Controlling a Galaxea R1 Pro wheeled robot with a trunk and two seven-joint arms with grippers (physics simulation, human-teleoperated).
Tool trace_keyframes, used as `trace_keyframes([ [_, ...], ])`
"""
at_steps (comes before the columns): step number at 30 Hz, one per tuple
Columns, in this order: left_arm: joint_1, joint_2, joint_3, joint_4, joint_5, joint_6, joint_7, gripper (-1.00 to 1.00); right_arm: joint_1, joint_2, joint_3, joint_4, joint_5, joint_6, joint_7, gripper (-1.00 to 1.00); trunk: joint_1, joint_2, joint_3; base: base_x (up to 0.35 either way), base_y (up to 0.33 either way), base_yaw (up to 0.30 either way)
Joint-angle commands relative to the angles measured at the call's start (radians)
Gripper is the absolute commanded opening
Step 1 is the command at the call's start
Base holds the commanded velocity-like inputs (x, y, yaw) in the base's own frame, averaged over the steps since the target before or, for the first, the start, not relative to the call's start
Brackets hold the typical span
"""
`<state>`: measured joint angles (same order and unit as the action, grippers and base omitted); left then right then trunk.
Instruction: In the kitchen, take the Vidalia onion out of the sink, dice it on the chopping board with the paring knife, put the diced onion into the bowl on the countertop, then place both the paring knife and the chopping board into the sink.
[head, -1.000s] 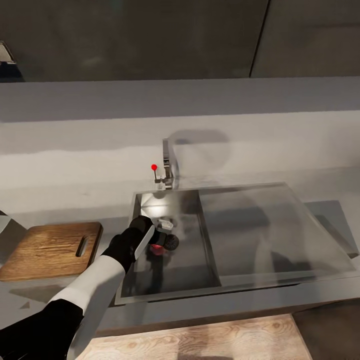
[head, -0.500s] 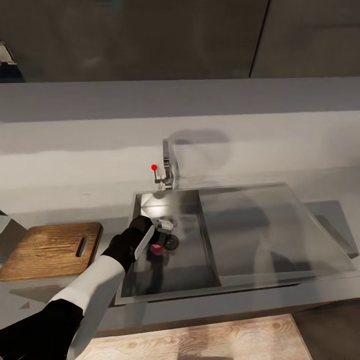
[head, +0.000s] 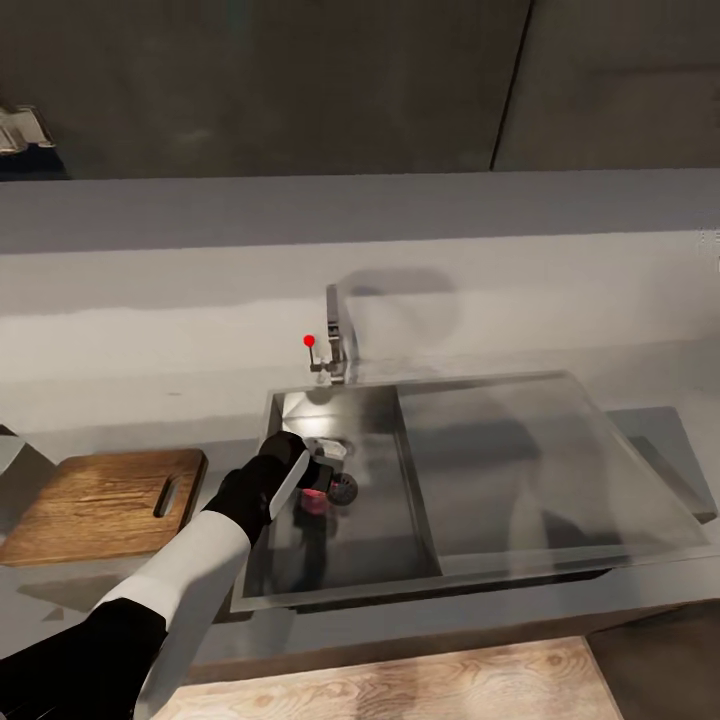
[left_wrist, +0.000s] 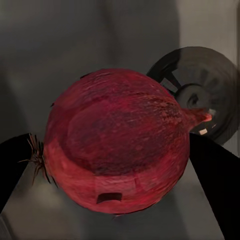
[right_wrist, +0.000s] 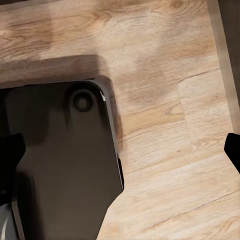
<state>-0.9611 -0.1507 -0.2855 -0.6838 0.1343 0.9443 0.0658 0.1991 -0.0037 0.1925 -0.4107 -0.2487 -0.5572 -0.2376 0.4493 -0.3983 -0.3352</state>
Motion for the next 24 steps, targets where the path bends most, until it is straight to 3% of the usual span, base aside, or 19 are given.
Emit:
trace_keyframes([
  [1,-0.001,0.0,-0.003,-0.001,0.009,0.004,0.006,-1.0,0.0,-0.001,0.008,-0.002,-0.009,-0.002,-0.006,1.0,0.001,-0.002,0.0,0.0,0.0,0.0],
  [11,-0.001,0.0,-0.003,-0.012,0.008,0.005,0.008,-1.0,0.0,-0.001,0.008,0.005,-0.009,-0.002,-0.006,1.0,0.001,-0.002,0.016,0.0,0.0,0.0],
  [24,-0.001,0.0,-0.003,-0.152,0.009,0.042,0.012,-1.0,0.0,-0.005,0.006,0.006,-0.008,-0.002,-0.006,1.0,0.001,-0.002,0.024,0.0,0.0,0.0],
])
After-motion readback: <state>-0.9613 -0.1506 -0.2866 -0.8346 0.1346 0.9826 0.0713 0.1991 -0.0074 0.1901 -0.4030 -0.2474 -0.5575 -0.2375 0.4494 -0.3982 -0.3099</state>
